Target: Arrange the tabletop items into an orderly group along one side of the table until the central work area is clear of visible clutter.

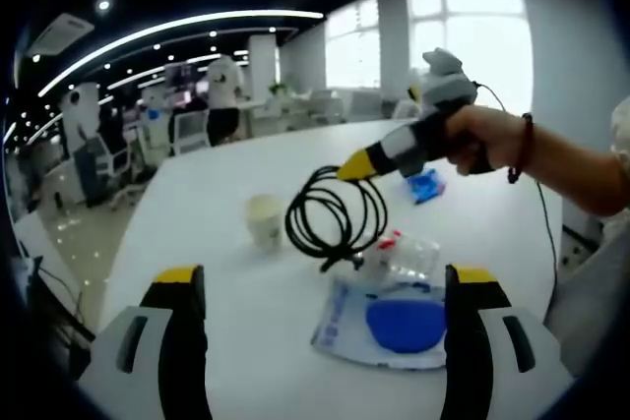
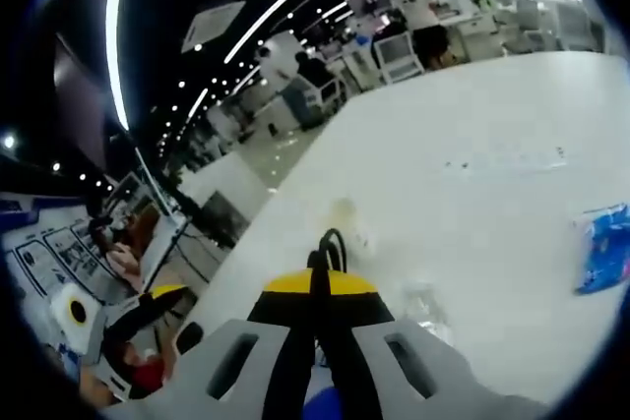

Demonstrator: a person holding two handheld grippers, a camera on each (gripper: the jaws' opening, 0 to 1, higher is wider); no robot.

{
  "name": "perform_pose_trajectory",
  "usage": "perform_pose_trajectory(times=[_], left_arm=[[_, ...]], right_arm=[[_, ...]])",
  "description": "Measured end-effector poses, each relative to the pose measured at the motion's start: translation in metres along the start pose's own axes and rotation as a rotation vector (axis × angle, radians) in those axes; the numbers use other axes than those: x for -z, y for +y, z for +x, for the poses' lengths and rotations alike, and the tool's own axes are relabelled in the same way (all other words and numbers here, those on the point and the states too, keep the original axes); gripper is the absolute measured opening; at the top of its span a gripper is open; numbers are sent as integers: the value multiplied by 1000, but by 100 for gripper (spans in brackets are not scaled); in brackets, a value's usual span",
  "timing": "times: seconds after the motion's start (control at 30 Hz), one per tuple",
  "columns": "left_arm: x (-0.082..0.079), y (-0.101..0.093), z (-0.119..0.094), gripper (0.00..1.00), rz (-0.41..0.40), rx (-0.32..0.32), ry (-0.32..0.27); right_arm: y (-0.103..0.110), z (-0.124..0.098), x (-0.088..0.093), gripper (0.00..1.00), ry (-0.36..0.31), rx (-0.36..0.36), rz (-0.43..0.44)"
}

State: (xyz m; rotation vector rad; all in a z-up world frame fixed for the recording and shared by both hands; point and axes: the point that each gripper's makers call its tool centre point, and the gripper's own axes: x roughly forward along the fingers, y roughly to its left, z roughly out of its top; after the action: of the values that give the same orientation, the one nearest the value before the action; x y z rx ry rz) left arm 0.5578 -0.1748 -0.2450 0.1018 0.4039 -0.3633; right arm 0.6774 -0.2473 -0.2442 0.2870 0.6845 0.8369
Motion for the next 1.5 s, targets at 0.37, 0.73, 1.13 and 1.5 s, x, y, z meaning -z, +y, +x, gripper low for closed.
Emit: perform_pose_trajectory(times=[0.37,0.73,1.13,1.5], left_arm=[[-1,-4,1,99,4,11,-13],[0,-10,4,99,13,25,-12],[1,-13,5,99,21,32,-7],[-3,-17,3,98,40,34,-28]], right_arm=[[1,-27,-11,1,-34,16,-27],[-8,-62,-24,1,-84,64,-53],[-36,-95,-28,1,-86,138,-60],[-61,-125,-25,1,-96,217,-55]])
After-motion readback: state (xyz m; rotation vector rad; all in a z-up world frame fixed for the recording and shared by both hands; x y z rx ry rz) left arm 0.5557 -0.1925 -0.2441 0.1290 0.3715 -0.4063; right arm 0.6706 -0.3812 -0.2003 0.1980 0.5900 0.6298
